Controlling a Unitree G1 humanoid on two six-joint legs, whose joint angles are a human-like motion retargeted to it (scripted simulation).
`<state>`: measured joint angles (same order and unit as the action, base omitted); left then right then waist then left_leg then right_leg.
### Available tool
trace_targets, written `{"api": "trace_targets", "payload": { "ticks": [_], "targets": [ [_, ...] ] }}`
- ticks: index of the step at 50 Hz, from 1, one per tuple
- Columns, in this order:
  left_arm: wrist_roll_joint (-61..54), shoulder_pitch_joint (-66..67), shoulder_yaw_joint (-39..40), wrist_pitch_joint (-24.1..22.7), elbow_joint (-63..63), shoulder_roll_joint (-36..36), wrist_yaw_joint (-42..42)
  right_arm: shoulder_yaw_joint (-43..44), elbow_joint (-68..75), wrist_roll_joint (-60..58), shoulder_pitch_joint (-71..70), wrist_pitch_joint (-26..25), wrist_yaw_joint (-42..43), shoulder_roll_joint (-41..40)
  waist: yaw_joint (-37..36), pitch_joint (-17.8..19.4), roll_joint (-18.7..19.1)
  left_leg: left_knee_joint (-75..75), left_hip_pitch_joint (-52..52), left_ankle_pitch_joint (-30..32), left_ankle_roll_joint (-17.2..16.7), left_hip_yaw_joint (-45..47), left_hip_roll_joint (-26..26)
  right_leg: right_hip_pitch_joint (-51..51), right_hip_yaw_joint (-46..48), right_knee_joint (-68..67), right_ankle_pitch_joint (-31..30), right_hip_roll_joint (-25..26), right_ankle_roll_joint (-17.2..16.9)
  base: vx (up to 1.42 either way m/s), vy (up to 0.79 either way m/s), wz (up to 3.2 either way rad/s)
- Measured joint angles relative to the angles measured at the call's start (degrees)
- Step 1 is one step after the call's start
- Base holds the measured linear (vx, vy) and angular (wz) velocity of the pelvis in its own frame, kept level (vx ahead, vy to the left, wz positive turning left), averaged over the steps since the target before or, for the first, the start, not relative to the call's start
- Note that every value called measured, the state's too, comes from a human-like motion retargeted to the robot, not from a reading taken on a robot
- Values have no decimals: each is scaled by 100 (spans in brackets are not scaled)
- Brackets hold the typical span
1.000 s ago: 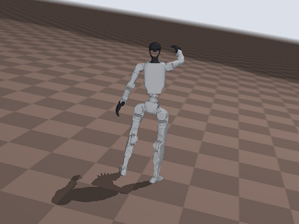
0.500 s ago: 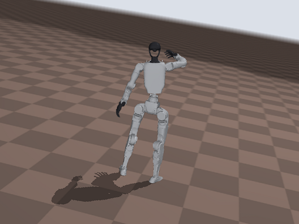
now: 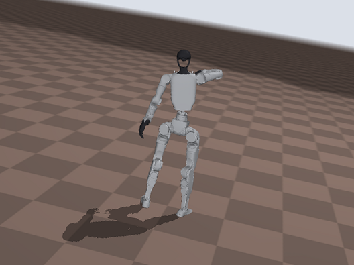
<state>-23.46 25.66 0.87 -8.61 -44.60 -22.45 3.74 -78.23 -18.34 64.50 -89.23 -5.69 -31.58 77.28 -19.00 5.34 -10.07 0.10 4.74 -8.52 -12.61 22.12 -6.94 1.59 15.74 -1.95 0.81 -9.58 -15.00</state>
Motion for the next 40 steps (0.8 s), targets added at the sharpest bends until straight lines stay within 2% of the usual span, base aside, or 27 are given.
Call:
{"api": "trace_targets", "payload": {
  "ticks": [2, 3, 5, 7, 8, 12, 16, 18, 20, 25, 28, 30, 32, 35, 37, 38, 40],
  "targets": [
    [16, 26, -65, -7, -77, 36, 80, 316, 393, 149, 162, 278, 548, -22, -1, -2, 13, -3, 15, 0, -9, 15, -6, 4, -12, 1, 0, 7, 0, 0, 0, 0],
    [4, 10, -71, -2, -121, 36, 180, 434, 701, -193, 222, 577, 1215, -55, -12, 6, -3, -12, 29, 4, -30, 28, -18, 8, -18, 0, 1, 23, 0, 0, 0, 0],
    [24, 50, -150, -29, -185, 29, 162, 678, 1453, -162, 238, 685, 1576, -79, -41, -29, -16, -13, 37, 1, -42, 45, -24, 7, -31, 1, -1, 29, 0, 0, 0, 0],
    [-2, 49, -210, -169, -274, -34, 238, 794, 2639, -916, -25, 924, 1818, -178, -93, -36, -65, -26, 61, 0, -36, 47, -3, 22, -34, -11, 6, 5, 0, 0, 0, 0],
    [-34, 33, -234, -174, -306, -33, 287, 857, 3220, -1257, -123, 977, 2308, -282, -119, -39, -70, -32, 71, 0, -51, 52, -9, 26, -36, -14, 9, 11, 0, 0, 0, 0],
    [-12, -66, -334, -141, -433, -54, 406, 1175, 5314, -2931, -427, 733, 3990, -693, -237, -35, -93, -52, 99, -2, -58, 34, 3, 53, -21, -30, 23, -5, 0, 0, 0, 0],
    [14, -185, -411, -133, -495, -96, 513, 1744, 6669, -3397, -327, 458, 5035, -972, -338, -24, -114, -62, 86, 1, -44, -23, 12, 71, 27, -30, 25, -19, 0, 0, 0, 0],
    [-15, -229, -385, -138, -494, -118, 519, 1884, 6810, -3263, -150, 452, 4952, -943, -357, -15, -132, -65, 69, 7, -41, -58, 11, 77, 62, -28, 26, -19, 0, 0, 0, 0],
    [-58, -259, -326, -130, -482, -140, 456, 1911, 6451, -2859, 138, 495, 4252, -718, -351, 7, -151, -65, 48, 17, -39, -101, 10, 84, 107, -27, 28, -19, 0, 0, 0, 9],
    [-50, -113, -212, -171, -403, -124, 260, 1497, 4088, -1174, 814, 609, 1617, 70, -244, 3, -128, -40, -31, 34, -49, -163, -8, 65, 178, -2, 19, 3, 0, 0, 0, 0],
    [-12, 3, -147, -175, -349, -112, 184, 1014, 2331, -397, 932, 805, 1104, 386, -176, 9, -110, -29, -66, 45, -71, -164, -26, 41, 183, 17, 10, 25, 0, 0, 0, 0],
    [36, 47, -79, 55, -368, -28, 55, 800, 1255, -368, 869, 22, 293, 425, -124, 11, -87, -19, -75, 39, -23, -165, 6, 34, 170, 19, 6, -8, 0, 0, 0, 0],
    [103, 94, -73, 145, -403, 23, -51, 739, 647, -136, 811, -424, -297, 371, -77, 6, -55, -8, -76, 31, 4, -155, 25, 29, 148, 17, 5, -29, 0, 0, 0, 0],
    [162, 153, -125, 140, -448, 39, -72, 851, 656, 9, 722, -330, -284, 277, -41, -24, -8, -1, -68, 22, 11, -115, 29, 11, 102, 13, 2, -34, 0, 0, 0, 0],
    [120, 92, -120, 176, -475, 19, 65, 970, 1179, -646, 643, 211, 984, 163, -39, -11, 2, -17, -34, 27, -23, -71, 6, 8, 67, 5, 3, -6, 0, 0, 0, 0],
    [140, 106, -179, 32, -467, -54, 90, 1015, 1541, -427, 569, 678, 1378, 143, -40, -23, 1, -21, -25, 31, -59, -49, -14, 3, 53, 4, 2, 17, 0, 0, 0, 0],
    [196, 95, -228, -101, -491, -152, 96, 1006, 2420, -1215, 227, 1054, 1654, 78, -62, -47, -12, -29, -4, 27, -58, -14, -11, -4, 19, -5, 1, 13, 0, 0, 0, 0]
  ]
}}
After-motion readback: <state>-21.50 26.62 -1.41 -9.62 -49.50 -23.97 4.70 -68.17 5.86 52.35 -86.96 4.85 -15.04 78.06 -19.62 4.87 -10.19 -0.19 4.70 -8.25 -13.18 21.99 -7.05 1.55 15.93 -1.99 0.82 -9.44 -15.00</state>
